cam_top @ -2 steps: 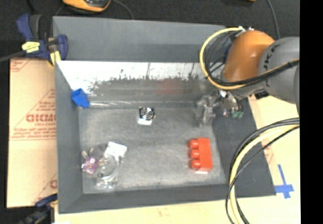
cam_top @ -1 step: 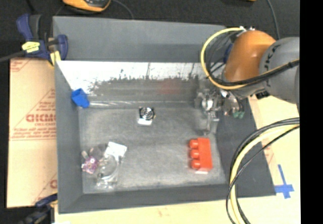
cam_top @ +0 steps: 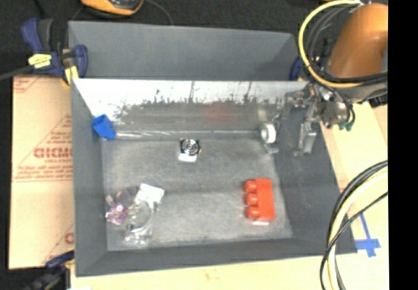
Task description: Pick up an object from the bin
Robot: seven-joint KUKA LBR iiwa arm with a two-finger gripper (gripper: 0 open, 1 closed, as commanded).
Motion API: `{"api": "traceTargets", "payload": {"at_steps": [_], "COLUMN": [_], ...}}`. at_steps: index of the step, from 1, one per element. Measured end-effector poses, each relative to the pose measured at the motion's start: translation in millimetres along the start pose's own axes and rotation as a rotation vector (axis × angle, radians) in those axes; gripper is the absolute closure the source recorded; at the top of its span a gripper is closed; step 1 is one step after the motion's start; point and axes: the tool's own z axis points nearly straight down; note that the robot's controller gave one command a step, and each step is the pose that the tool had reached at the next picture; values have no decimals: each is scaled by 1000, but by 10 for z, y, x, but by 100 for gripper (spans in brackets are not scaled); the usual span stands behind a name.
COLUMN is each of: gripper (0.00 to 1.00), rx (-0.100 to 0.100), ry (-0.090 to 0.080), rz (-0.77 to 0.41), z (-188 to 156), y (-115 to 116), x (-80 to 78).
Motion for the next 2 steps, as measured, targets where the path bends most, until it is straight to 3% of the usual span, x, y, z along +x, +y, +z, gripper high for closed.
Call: {"api": "traceTargets", "payload": {"at_steps": [1, 2], "gripper": [0, 0], "rx": [-5, -6], "ry": [20, 20], "rz": [28, 52], "z": [525, 1193], "y": [5, 231], "x": [777, 1245]}}
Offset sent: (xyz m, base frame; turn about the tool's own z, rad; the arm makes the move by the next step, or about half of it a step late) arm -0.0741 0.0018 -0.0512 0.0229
